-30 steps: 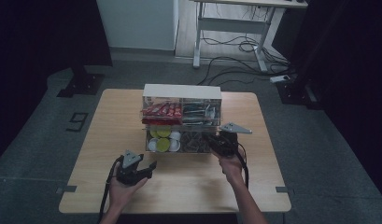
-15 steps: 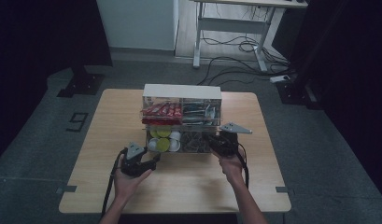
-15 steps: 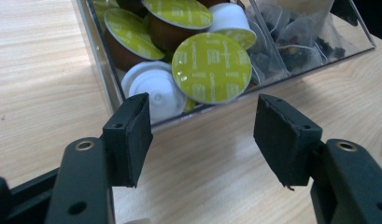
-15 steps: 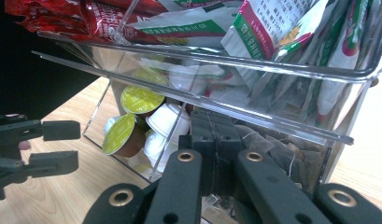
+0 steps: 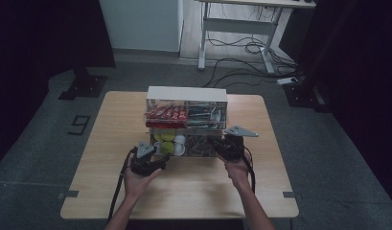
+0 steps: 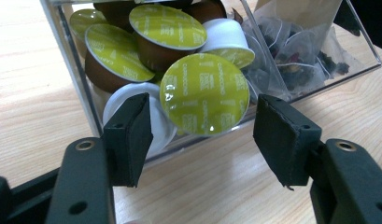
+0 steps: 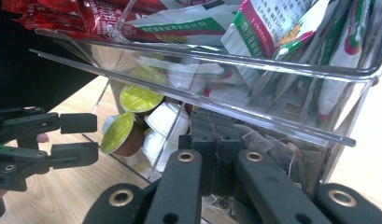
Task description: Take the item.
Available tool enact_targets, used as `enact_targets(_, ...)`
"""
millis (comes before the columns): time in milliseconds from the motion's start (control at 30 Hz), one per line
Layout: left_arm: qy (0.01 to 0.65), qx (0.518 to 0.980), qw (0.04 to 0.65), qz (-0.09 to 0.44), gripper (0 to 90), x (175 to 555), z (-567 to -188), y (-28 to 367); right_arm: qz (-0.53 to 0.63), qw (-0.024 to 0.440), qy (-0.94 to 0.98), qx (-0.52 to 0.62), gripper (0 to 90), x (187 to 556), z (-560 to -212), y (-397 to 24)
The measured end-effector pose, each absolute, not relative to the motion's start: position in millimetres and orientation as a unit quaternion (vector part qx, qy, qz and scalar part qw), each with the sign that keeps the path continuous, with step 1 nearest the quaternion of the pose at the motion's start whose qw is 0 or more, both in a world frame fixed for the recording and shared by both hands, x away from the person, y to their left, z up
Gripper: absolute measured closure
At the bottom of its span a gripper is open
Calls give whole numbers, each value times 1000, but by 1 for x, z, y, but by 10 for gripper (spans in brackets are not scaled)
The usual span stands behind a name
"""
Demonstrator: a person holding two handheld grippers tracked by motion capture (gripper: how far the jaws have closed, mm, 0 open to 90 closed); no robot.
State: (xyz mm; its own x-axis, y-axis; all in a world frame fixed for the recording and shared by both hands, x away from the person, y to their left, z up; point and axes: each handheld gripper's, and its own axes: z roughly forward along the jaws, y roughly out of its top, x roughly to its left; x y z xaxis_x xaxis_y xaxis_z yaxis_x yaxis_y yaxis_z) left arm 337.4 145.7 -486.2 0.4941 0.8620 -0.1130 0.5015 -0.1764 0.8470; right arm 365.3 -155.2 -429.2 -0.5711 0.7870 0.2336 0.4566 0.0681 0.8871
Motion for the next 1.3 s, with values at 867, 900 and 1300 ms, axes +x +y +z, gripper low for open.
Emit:
enact_targets(867, 464, 739, 441, 209, 362, 353, -488, 133, 522, 164, 717, 432, 891, 366, -430, -154)
enact_targets(900, 465, 739, 441, 209, 360, 354, -488, 133, 522, 164, 717, 432, 891, 366, -430, -154)
enact_targets(1300, 463, 739, 441, 211, 350, 354, -490, 127, 523, 165, 714, 434, 891, 368, -429, -154)
